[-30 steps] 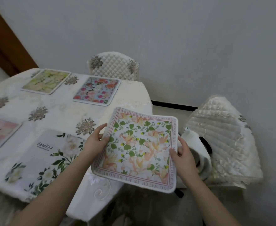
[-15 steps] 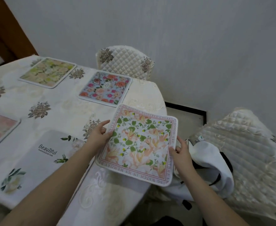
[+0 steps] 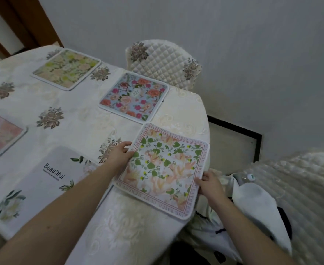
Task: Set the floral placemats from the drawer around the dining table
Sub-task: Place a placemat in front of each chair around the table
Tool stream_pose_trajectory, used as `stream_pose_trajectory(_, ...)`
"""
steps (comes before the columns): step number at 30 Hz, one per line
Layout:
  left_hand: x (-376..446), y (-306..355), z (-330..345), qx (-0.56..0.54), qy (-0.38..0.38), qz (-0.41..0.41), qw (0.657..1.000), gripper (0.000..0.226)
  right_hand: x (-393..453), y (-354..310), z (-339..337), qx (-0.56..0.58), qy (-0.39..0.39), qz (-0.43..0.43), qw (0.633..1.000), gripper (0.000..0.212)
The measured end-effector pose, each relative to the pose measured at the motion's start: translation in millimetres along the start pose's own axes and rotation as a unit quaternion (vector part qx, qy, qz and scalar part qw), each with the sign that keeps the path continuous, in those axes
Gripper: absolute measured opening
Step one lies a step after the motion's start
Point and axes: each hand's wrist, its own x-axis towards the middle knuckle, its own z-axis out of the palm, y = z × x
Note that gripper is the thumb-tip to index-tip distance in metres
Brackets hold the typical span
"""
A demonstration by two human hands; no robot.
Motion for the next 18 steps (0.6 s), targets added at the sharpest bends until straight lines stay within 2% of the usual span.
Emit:
stream_pose_trajectory(3, 8, -4, 2, 0.019, 0.006, -0.006, 1.0, 0.027, 19, -1, -2, -0.052, -0.019, 0.015, 0.998, 0.015)
stream_pose_trajectory(8, 18, -9, 5, 0.084, 0.052, 0.002, 0.995, 0.031, 30, -10, -8, -0.224, -0.013, -0.032, 0.974, 0.014)
stream_pose_trajectory(12, 25, -13, 13, 0.147, 0.089, 0.014, 0.985, 0.034, 31, -17, -15, -0.355, -0.04, -0.074, 0.931, 0.015)
stream_pose_trajectory(15, 23, -16, 22, 0.176, 0.109, 0.047, 0.977, 0.033, 34, -18, -20, -0.434, -0.057, -0.084, 0.895, 0.028)
stream_pose_trajectory(18, 24, -29, 30, 0.26, 0.158, 0.071, 0.95, 0.044, 38, -24, -21, -0.482, -0.081, -0.076, 0.869, 0.035)
